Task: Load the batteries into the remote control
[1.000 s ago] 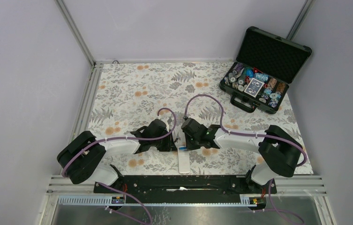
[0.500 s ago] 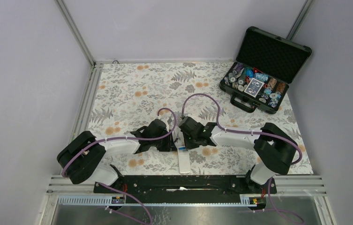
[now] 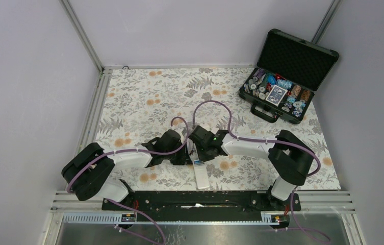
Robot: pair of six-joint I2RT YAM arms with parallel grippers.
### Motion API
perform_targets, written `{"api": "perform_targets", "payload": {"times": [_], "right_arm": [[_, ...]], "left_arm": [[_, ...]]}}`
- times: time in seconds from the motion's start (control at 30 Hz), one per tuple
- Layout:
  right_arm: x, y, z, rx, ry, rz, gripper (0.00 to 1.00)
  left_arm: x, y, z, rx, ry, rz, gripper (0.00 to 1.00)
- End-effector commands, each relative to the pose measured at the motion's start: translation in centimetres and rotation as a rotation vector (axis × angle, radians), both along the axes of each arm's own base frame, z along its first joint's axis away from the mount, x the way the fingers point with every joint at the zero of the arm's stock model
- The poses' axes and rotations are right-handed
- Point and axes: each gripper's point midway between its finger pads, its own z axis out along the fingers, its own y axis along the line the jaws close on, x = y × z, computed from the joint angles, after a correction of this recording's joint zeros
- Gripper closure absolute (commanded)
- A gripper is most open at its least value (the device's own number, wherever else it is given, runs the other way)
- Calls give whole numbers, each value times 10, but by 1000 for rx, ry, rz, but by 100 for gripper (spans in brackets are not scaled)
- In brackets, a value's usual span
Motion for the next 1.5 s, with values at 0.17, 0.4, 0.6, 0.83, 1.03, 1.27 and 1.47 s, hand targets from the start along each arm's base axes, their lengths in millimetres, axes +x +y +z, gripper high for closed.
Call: {"api": "perform_targets", "payload": {"times": [0.17, 0.4, 0.6, 0.83, 1.03, 1.27, 1.47], "right_arm": [[-6, 22, -9, -8, -10, 30, 98], [3, 29, 9, 31, -56, -1, 96], [10, 31, 23, 54, -98, -20, 95], [15, 28, 35, 72, -135, -43, 93], [18, 25, 47, 89, -169, -51, 91], [14, 20, 50, 100, -169, -45, 91], [5, 20, 34, 92, -123, -25, 95]], "left_arm": [[1, 4, -3, 16, -33, -17, 84], [1, 9, -4, 15, -33, -3, 82], [4, 15, -2, 8, -41, 19, 81], [8, 21, 4, -2, -55, 45, 79], [9, 25, 7, -2, -63, 58, 78], [7, 25, 12, -22, -64, 64, 78], [7, 28, 13, -25, -67, 85, 78]]}}
